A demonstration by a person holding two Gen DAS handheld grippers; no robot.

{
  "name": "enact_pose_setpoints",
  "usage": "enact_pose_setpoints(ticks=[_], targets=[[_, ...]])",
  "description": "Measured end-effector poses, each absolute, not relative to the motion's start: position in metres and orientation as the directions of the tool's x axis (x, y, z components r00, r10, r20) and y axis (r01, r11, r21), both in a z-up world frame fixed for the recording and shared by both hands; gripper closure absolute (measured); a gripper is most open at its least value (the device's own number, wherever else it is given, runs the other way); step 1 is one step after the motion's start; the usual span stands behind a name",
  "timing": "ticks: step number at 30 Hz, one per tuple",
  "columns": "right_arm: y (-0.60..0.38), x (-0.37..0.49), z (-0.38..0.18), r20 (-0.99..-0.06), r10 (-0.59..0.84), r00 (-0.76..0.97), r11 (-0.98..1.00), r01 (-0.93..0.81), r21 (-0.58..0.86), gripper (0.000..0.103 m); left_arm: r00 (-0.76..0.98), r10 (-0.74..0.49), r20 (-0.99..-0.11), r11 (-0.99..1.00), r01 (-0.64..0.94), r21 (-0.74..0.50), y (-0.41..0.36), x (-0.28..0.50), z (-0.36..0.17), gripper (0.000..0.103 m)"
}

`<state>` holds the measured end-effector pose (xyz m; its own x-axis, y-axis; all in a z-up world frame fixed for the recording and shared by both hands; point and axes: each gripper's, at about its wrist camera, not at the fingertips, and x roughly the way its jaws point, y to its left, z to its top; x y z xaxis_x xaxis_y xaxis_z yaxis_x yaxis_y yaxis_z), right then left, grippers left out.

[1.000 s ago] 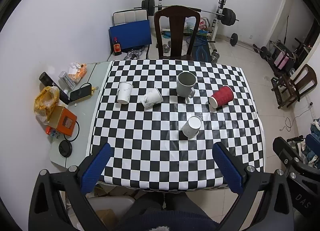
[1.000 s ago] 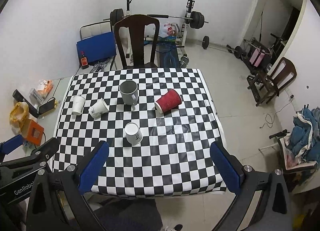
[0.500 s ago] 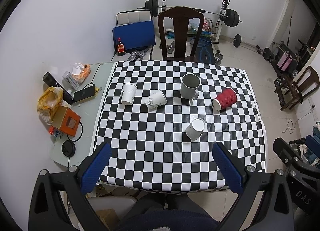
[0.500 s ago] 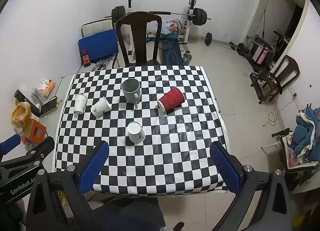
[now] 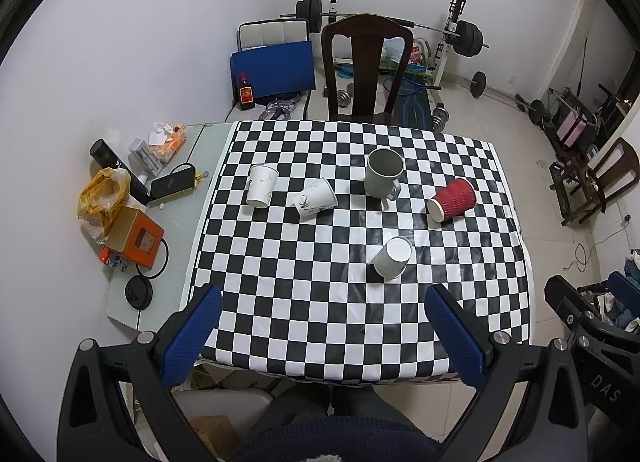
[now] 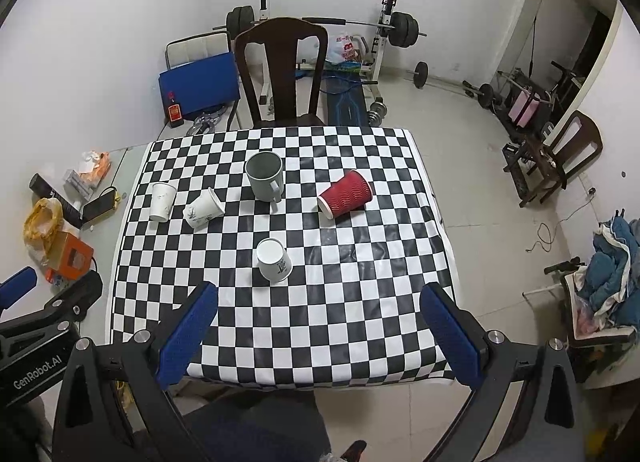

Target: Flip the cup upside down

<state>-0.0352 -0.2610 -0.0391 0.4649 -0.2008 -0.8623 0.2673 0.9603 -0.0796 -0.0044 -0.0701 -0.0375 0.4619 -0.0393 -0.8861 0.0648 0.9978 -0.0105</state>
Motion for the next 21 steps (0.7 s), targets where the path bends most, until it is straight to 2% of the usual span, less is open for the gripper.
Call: enact_pose_setpoints(ticks=[21], targets=[[-0.258,-0.028,-0.037,-0.859,-0.205,0.468,0.959,0.274,-0.080,0.001,0.469,-0.040,-0.882,0.998,0.065,-0.011,-0.061,-0.008,-0.035,0.000]])
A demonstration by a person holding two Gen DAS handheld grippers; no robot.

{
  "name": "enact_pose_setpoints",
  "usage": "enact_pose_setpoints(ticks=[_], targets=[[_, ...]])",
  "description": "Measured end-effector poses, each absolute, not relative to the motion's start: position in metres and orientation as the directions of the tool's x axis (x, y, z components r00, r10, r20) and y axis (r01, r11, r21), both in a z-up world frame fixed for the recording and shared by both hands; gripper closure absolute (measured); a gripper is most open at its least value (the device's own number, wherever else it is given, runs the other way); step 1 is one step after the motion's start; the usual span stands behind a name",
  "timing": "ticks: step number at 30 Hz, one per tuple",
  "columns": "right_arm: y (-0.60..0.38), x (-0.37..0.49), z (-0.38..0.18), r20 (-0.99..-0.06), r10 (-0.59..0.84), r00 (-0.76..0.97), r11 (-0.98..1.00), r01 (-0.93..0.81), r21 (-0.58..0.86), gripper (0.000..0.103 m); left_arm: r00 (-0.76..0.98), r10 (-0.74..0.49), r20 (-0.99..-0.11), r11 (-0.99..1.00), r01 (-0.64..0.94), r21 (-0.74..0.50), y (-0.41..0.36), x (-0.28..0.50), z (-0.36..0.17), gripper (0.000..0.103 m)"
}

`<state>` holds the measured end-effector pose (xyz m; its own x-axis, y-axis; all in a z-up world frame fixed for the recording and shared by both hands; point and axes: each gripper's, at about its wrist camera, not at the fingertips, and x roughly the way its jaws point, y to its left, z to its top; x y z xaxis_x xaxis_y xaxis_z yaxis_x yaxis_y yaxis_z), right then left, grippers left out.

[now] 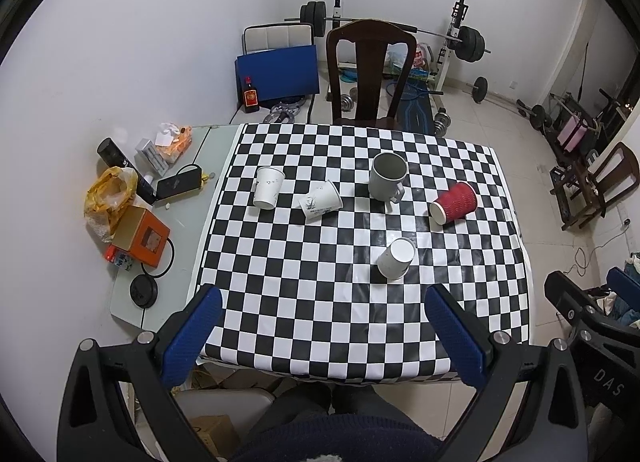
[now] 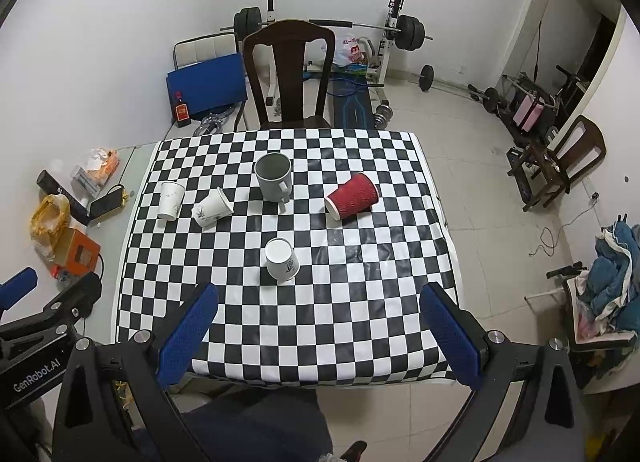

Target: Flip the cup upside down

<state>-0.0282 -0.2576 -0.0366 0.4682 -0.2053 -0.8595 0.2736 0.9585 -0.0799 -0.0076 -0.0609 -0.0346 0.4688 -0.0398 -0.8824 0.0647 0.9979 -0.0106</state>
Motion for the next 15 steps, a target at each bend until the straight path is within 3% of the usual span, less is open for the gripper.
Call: enact_pose_setpoints(ticks=[15], targets=[[-0.2558,-0.0280,-0.0338,-0.859,-0.206,0.469,0.958,0.275,-0.079,0.001,0.474,-0.040,-0.880,0.998,0.069,-0.008,-0.0568,-0.0079,-0.0331,0.000]])
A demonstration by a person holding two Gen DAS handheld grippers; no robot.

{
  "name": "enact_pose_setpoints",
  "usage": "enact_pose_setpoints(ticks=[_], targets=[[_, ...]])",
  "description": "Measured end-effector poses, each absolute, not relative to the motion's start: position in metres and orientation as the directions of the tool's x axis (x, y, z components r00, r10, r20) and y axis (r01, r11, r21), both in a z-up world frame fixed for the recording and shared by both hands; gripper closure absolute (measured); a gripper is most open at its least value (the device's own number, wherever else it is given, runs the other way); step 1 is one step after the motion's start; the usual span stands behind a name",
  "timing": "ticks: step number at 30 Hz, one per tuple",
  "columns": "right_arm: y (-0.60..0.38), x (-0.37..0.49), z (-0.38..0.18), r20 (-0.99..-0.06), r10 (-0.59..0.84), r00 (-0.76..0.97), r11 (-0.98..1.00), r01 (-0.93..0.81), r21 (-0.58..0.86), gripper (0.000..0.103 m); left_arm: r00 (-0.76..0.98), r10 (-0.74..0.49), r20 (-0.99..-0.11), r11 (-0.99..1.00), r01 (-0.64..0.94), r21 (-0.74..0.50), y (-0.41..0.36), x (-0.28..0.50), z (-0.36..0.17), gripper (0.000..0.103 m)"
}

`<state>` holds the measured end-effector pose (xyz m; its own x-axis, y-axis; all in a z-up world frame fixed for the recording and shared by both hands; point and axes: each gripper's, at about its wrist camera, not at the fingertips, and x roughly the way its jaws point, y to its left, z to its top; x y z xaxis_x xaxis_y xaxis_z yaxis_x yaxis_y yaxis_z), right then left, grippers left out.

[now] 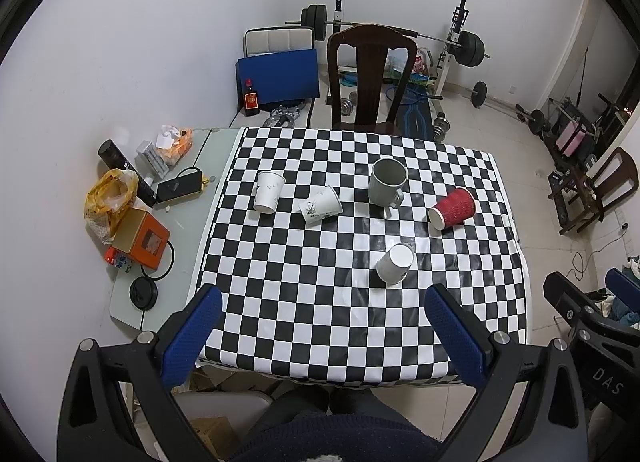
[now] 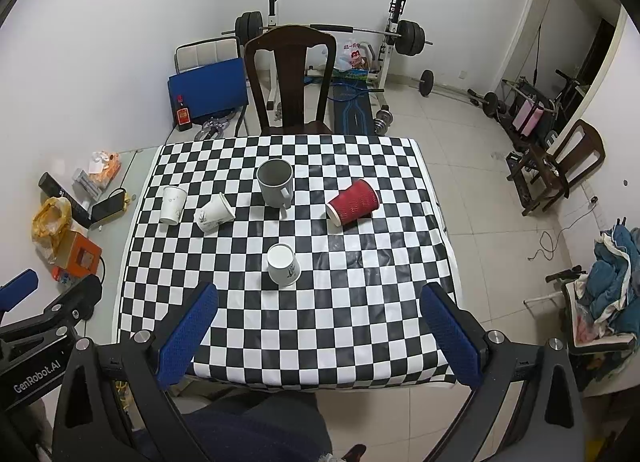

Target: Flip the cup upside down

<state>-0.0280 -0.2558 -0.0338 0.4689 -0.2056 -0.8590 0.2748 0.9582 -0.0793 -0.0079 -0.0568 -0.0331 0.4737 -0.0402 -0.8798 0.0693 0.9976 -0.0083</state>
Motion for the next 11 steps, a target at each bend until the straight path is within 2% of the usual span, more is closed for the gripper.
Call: enact_pose_setpoints(ticks=[11], targets=[[-0.2553,-0.0281,-0.0324,-0.861,-0.200,0.467,0.959,0.271,-0.076,0.001,0.473,-0.040,-0.880,0.998,0.065,-0.010,-0.0608,-0.0080,-0.0342,0.000]])
